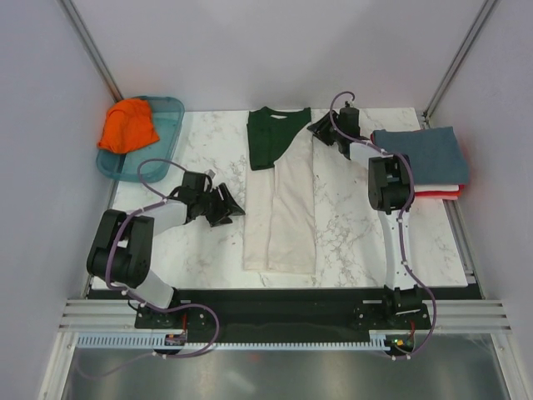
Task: Fold and stack the t-shirts
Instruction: Fold the tshirt
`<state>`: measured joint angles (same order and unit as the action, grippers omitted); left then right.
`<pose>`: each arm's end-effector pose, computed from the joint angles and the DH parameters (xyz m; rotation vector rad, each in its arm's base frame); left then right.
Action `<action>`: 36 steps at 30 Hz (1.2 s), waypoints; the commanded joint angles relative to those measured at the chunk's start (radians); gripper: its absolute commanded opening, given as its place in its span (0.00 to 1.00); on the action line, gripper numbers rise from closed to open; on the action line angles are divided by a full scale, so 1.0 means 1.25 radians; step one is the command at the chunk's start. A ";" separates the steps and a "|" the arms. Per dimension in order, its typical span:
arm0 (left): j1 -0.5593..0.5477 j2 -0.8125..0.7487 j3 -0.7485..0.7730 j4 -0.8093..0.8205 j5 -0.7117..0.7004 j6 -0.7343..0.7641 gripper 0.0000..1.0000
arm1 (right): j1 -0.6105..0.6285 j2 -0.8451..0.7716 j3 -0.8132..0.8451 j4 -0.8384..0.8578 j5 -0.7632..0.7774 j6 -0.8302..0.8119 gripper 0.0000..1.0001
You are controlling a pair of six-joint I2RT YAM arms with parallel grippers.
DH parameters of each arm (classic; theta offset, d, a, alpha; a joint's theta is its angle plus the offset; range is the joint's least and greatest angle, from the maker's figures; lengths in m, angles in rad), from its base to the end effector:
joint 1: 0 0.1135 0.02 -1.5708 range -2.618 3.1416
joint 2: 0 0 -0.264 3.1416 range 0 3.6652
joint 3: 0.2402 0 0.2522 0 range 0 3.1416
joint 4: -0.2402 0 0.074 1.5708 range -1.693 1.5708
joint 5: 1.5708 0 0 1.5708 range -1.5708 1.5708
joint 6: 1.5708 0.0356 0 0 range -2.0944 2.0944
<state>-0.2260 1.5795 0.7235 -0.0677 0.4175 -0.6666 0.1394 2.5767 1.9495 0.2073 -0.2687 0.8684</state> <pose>0.2817 -0.0796 0.1468 -0.3877 2.5762 -0.8727 0.5686 0.0893 0.1155 0.5727 2.0139 0.9002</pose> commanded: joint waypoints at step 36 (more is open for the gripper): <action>-0.393 -0.255 -0.078 -0.082 -0.135 -0.107 0.58 | 0.231 -0.714 -0.716 -0.287 0.155 -0.290 0.00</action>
<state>-0.6895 1.2411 0.5884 -0.1864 0.2874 -0.7509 0.4202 1.6539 0.9737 -0.1532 -0.0502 0.5262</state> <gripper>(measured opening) 0.592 0.009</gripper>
